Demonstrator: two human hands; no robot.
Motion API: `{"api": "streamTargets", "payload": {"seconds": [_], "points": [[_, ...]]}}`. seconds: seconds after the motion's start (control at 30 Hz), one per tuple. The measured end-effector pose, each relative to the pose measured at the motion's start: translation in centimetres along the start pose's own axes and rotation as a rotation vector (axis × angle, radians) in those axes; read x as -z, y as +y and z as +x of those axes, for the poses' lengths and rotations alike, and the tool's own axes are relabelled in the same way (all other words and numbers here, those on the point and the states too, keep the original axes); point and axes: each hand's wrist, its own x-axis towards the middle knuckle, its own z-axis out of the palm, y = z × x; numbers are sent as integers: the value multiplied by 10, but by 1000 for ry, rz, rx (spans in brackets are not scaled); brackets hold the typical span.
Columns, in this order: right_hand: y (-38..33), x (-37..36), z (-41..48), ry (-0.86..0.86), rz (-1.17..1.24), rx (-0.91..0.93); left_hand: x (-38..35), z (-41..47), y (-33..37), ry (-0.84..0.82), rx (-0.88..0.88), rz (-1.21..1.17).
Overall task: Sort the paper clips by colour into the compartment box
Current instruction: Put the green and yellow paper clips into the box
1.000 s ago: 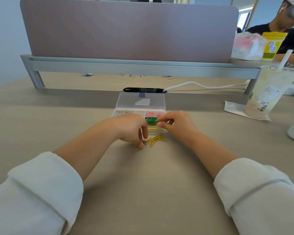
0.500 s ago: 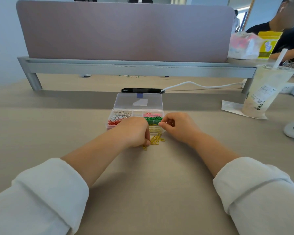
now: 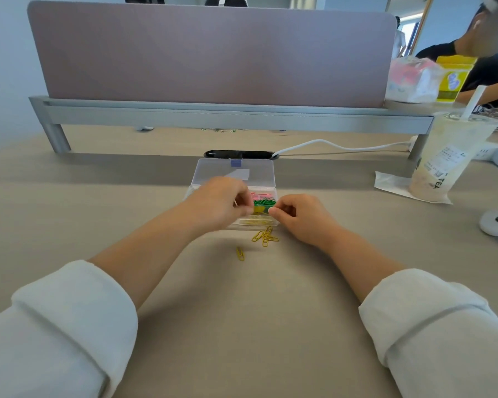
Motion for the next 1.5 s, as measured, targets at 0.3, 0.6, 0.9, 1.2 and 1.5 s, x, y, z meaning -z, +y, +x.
{"api": "streamTargets", "payload": {"seconds": [0.3,0.6,0.9,1.2,1.5], "points": [[1,0,1,15,21,-32,-27,4,-10,165,-68,133],[-15,27,-2,-282,54,106,19,-9,-14,-507,-101,91],[-23,22,-4,-328,-181,69,-4,-7,-7,-414,-120,64],[-21,20,-7,-235,-219,152,-18,-6,2,-158,-37,17],[-16,31,-5,-207,-263,2,-28,-5,17,-96,88,76]]}}
